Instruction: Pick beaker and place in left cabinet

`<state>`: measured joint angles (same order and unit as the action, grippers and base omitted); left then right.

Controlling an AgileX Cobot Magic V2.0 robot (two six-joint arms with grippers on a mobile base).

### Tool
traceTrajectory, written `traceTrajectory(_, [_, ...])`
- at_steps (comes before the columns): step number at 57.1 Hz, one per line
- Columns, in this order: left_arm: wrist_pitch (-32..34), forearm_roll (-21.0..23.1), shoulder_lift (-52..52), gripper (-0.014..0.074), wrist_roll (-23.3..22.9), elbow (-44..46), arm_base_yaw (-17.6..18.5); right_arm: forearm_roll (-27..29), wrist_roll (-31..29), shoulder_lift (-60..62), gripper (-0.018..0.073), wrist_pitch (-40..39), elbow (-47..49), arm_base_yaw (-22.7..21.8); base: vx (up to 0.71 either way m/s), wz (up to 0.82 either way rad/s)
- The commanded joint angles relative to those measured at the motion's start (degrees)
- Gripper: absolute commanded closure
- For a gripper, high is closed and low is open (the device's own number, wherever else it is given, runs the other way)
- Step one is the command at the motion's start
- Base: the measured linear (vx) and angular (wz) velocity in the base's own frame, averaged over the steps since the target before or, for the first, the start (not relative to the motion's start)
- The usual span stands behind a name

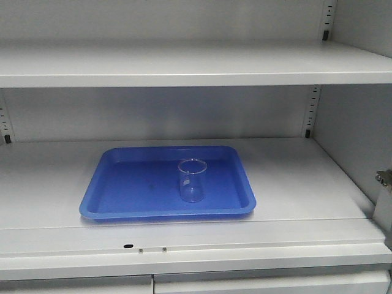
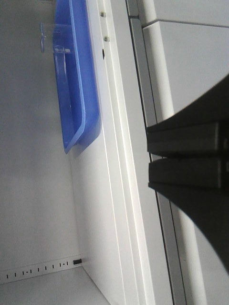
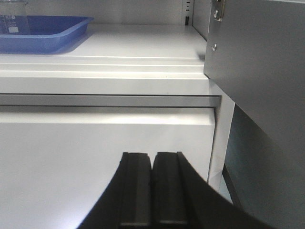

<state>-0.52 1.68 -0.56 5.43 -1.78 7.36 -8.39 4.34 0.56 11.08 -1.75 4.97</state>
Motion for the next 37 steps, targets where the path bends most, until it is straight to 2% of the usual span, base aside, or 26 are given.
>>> traceTrajectory(1, [4.8, 0.42, -1.03, 0.0595, -0.19, -0.93, 0.09, -0.7, 0.06, 0.96, 0.0568, -4.22, -0.37, -0.34, 0.0, 0.0])
traceTrajectory(37, [4.8, 0.42, -1.03, 0.0595, -0.19, -0.93, 0.09, -0.7, 0.06, 0.96, 0.0568, -4.22, -0.37, -0.34, 0.0, 0.0])
